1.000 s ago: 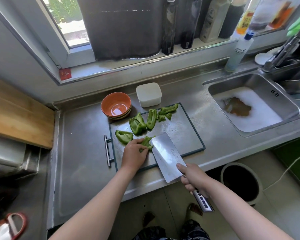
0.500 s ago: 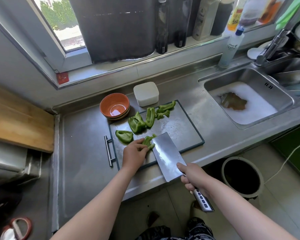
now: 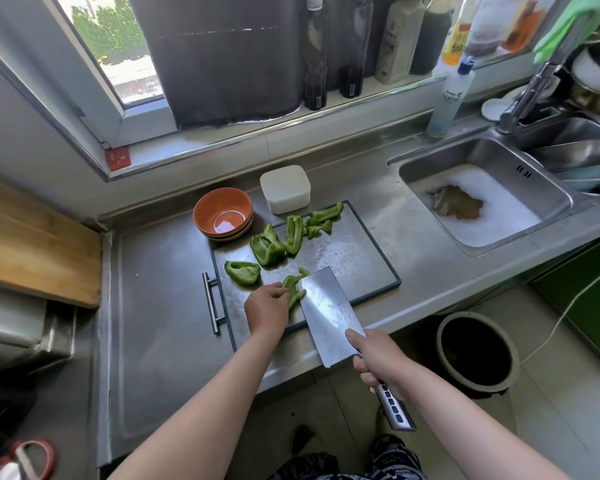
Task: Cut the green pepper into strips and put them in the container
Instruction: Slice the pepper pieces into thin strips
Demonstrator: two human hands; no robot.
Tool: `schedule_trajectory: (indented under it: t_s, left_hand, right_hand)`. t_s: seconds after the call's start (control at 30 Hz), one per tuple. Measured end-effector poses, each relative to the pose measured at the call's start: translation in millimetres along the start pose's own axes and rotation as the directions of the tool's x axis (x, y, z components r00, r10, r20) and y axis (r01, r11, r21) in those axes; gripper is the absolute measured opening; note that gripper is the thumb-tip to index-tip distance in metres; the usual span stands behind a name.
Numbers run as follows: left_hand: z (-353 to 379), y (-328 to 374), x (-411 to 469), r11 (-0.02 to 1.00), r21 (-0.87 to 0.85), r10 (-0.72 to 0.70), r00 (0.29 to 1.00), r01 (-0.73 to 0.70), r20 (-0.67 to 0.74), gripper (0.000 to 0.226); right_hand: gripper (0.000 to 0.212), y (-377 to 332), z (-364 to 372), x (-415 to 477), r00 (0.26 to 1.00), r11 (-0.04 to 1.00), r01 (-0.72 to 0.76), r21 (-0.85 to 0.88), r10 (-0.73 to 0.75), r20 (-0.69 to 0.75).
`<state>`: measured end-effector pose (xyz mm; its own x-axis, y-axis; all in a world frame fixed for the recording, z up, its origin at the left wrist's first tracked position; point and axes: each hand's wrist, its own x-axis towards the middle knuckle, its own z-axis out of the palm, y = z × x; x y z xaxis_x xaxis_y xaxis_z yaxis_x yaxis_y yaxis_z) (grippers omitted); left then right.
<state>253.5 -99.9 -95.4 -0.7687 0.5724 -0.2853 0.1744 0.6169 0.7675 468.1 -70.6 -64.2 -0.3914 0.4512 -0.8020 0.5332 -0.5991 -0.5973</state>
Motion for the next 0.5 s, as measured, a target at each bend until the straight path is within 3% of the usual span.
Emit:
schedule_trajectory:
  t_s: [0.27,0.5]
  left_hand:
    - [-3.1,-1.5,5.6,0.999,-0.009,-0.032,0.999,0.032,0.001,0.017]
    - [1.8,-2.3,-10.5,0.985,0.075,0.160,0.986,-0.157,-0.036,0.016]
  right_hand:
    - [0.026,-1.2,-5.1,-5.6,1.000,0.998,0.014,-0.059,-0.015,-0.013]
    - [0.027,-6.2,-3.6,-5.2,1.000,1.000,-0.023,0.000,0.023,-0.002]
